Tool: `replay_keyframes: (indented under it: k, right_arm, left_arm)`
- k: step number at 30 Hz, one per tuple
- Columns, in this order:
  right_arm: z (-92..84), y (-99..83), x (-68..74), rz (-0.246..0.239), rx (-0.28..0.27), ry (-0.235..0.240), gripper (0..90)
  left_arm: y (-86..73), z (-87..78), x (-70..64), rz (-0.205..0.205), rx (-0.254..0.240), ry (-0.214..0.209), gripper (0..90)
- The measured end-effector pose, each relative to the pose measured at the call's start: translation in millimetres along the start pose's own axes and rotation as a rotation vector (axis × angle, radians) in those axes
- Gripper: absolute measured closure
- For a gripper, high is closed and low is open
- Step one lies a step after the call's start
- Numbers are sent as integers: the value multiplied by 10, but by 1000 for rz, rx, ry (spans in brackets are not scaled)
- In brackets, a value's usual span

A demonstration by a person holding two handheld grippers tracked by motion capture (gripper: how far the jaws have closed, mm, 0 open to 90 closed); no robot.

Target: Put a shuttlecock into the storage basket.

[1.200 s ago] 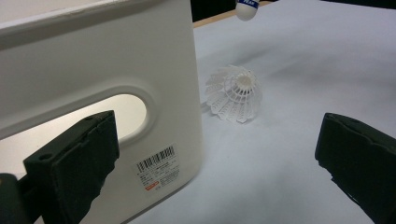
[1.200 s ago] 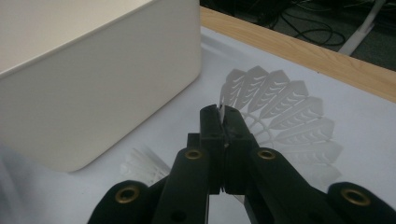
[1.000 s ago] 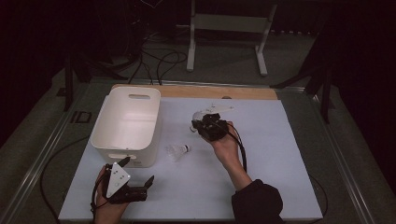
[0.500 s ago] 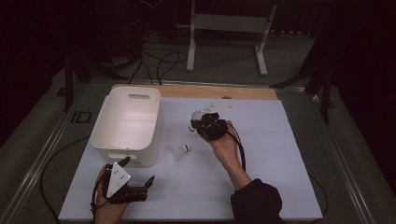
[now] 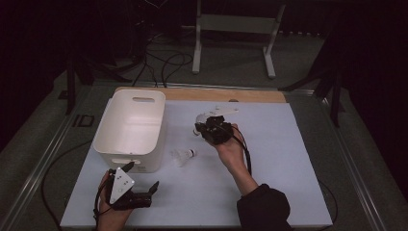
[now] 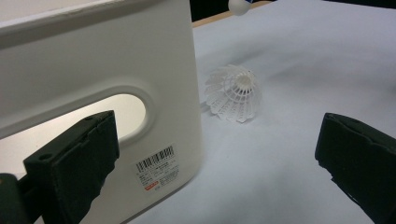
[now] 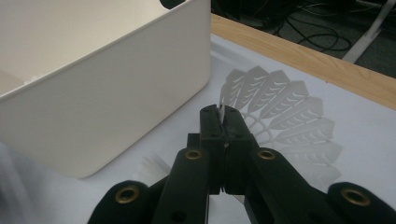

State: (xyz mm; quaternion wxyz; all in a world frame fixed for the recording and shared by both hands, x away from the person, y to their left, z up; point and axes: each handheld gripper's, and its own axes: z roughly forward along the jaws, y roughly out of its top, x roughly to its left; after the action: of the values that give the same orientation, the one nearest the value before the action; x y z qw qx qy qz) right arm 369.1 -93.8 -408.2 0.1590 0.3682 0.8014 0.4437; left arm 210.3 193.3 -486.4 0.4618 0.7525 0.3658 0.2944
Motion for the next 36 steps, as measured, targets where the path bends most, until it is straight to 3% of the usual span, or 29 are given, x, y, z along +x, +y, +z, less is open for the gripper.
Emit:
replay_keyframes:
  k: [36]
  right_arm:
    - [6,264,230,-45,-41,37,895]
  left_arm:
    - [0,-4,2,-1,-4,0,3]
